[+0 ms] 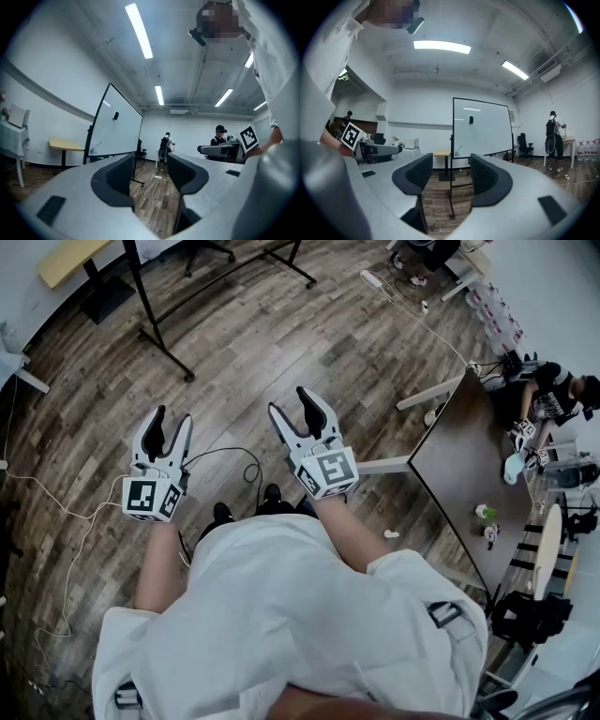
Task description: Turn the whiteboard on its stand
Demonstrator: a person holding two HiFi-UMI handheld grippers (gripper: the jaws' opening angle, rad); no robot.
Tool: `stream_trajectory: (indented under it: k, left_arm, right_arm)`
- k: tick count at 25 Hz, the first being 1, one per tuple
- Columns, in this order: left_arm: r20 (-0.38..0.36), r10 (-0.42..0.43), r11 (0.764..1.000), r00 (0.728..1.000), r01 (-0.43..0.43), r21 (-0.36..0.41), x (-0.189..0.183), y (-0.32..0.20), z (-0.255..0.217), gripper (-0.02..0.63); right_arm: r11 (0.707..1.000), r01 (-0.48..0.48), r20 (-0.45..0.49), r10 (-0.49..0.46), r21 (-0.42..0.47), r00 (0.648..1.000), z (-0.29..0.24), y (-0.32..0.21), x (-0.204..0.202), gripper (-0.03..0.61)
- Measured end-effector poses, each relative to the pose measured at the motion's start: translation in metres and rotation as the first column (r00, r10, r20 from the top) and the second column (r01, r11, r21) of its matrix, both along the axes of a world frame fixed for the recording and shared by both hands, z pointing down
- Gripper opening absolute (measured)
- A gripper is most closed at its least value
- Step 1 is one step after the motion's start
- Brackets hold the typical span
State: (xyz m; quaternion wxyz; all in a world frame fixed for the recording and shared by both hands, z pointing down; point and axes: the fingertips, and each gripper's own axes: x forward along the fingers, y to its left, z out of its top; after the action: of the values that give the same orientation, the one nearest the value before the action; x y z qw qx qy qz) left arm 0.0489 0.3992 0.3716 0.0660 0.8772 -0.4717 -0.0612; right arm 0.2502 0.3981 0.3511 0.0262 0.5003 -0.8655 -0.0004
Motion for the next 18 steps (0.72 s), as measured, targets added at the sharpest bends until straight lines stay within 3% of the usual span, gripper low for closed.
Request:
stream_trajectory:
  k: [4, 8, 14, 18]
  left_arm:
    - [-0.019, -0.037, 0.998, 0.999, 0.038, 0.042, -0.018, -0.002, -0.004, 0.21]
    - [-0.055, -0.027, 0.998, 0.998, 0.03, 0.054, -0.012, 0.003, -0.025, 0.21]
    - [-0.01, -0.049, 0.998, 0.999, 0.05, 0.028, -0.02, 0.013, -0.016, 0.21]
    - [0.038, -0.055, 0.998, 0.998, 0.054, 0.036, -0.02, 0.018, -0.014, 0.21]
  right_arm:
    - [0.999, 0.027, 0.004, -0.027, 0.022, 1.0, 0.001, -0.004, -0.014, 0.242]
    - [0.998, 0.065, -0.009, -0.065, 0.011, 0.998, 0.001, -0.002, -0.015, 0.242]
    - [0.992, 0.113, 0.071, -0.116, 0.05, 0.991, -0.005, 0.01, -0.025, 0.265]
    - [0.994, 0.102, 0.068, -0.104, 0.037, 0.992, -0.002, 0.014, -0.024, 0.256]
